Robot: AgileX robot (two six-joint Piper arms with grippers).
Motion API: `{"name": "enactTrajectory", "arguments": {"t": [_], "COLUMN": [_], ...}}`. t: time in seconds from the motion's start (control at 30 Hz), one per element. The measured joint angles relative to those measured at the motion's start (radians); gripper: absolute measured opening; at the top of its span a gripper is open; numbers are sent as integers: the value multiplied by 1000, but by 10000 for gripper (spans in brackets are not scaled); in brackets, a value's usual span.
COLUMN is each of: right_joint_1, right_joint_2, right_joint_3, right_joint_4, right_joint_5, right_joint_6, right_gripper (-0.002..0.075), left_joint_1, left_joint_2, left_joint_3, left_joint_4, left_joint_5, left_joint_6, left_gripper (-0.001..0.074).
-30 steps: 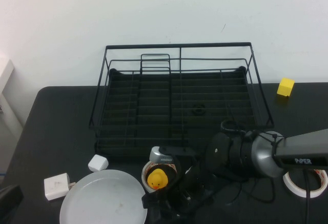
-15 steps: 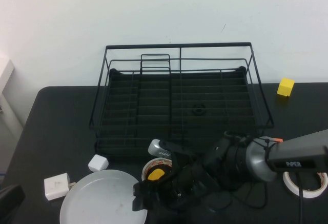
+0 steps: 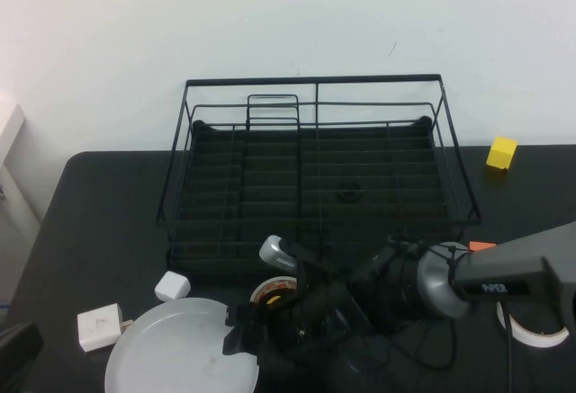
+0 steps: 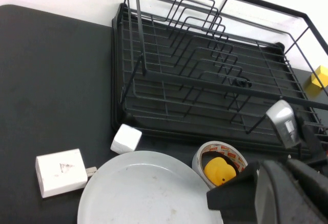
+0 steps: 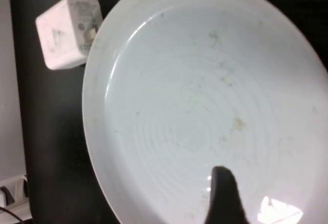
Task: Place plate on rack
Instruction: Pick up the plate from the table
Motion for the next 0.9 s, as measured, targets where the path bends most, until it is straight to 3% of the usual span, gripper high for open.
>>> {"name": "enactTrajectory", "arguments": {"t": [0.53,0.77,0.9], "right_joint_1": [0,0,-6], "right_joint_2": [26,26,24], "right_joint_3": [-2,-2,-2], "right_joint_4": [78,73,8], "right_joint_5": [21,29,68], "right_joint_6": [82,89,84], "right_gripper": [418,317,297], "left_joint_1": [0,0,0], "left_joint_2": [0,0,0], "left_joint_3": [0,0,0], "left_joint_4": [-2,-5,-5], "left_joint_5": [-1,-1,-1], "left_joint_6": [0,0,0], "left_gripper": [-1,-1,-1]}}
